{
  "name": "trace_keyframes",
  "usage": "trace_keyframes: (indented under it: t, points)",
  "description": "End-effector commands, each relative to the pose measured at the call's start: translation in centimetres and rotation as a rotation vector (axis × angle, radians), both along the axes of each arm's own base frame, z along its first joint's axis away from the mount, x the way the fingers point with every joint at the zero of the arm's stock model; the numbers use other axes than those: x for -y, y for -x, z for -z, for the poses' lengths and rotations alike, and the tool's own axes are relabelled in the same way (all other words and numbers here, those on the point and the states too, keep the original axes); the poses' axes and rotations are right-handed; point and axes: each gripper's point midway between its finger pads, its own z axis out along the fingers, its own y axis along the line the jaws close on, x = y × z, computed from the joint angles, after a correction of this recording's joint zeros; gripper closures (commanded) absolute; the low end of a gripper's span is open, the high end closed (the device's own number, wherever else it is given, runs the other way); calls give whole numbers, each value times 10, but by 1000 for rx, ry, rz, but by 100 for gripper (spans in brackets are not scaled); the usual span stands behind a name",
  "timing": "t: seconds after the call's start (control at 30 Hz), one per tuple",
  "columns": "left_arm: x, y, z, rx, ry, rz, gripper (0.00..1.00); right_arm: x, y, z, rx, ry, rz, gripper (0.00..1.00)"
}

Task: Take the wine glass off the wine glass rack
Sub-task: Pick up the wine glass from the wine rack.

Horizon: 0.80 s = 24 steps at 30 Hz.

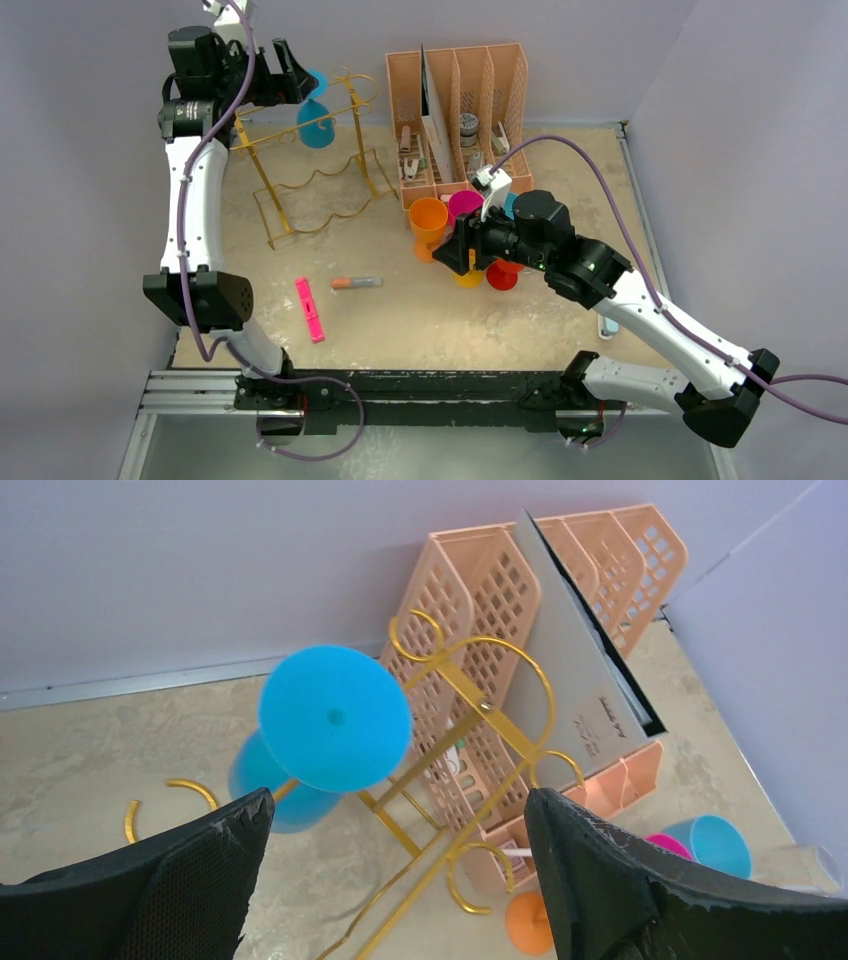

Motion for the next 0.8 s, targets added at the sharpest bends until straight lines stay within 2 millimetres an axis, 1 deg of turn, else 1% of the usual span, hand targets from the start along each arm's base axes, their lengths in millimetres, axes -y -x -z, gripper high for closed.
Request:
trace_keyframes:
  t: [0.0,0.33,0.5,0.77]
  points:
    - [-11,-17,-24,82,61,-5,8,-2,3,-22,37,-36,-26,37]
    - [-21,-44,-11,60,123,1,22,-3,3,-21,30,-27,-29,37]
    - [-21,-53,-7,33,155,26,31,-3,2,-18,18,-14,-25,37]
    - [-22,-58,15,-29,160,21,35,-4,2,-16,-1,-8,-22,37]
